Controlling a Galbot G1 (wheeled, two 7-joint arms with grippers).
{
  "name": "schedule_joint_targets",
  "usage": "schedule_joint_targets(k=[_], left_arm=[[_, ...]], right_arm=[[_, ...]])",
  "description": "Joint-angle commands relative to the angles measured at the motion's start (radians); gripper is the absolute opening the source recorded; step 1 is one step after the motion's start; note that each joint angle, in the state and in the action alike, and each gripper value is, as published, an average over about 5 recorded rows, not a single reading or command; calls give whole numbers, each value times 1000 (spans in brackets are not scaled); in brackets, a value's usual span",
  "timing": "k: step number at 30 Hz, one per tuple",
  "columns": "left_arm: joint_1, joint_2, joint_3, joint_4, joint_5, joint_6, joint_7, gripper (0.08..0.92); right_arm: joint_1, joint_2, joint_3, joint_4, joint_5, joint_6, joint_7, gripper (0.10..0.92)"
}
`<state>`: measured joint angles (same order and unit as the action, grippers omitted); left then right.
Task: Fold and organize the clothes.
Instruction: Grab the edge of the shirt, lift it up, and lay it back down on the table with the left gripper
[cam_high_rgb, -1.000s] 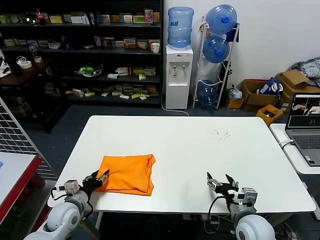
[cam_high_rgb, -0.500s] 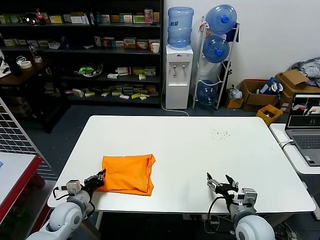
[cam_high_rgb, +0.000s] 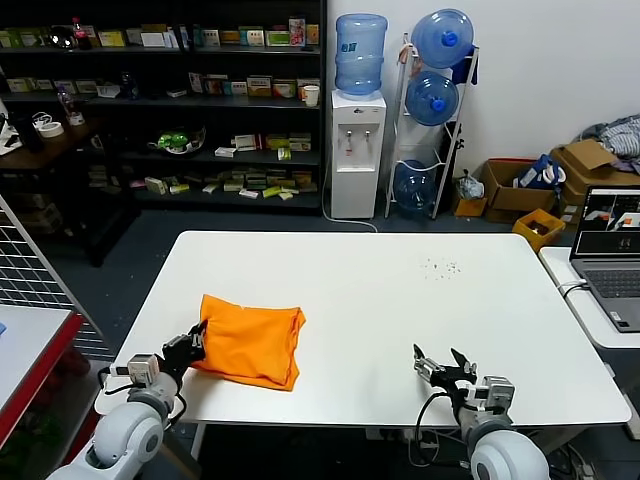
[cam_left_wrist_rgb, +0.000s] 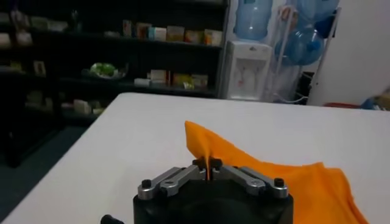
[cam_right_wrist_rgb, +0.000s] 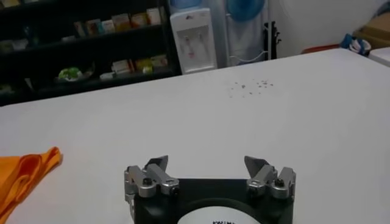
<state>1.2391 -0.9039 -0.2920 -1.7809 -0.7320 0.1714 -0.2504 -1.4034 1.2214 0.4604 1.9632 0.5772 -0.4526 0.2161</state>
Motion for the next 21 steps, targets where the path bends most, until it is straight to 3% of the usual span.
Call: schedule_joint_targets(k=[1,9,21], left_arm=[[44,79,-49,-188,98,99,-127,109],[61,228,-137,-128,14,130,-142,109],[54,438,-214,60,-75,121,-123,109]], right_arm=[[3,-4,-1,3,2,4,-3,823],[0,-16,-1,7,6,17,-11,823],[-8,-22,-4,15,6,33,-20,823]])
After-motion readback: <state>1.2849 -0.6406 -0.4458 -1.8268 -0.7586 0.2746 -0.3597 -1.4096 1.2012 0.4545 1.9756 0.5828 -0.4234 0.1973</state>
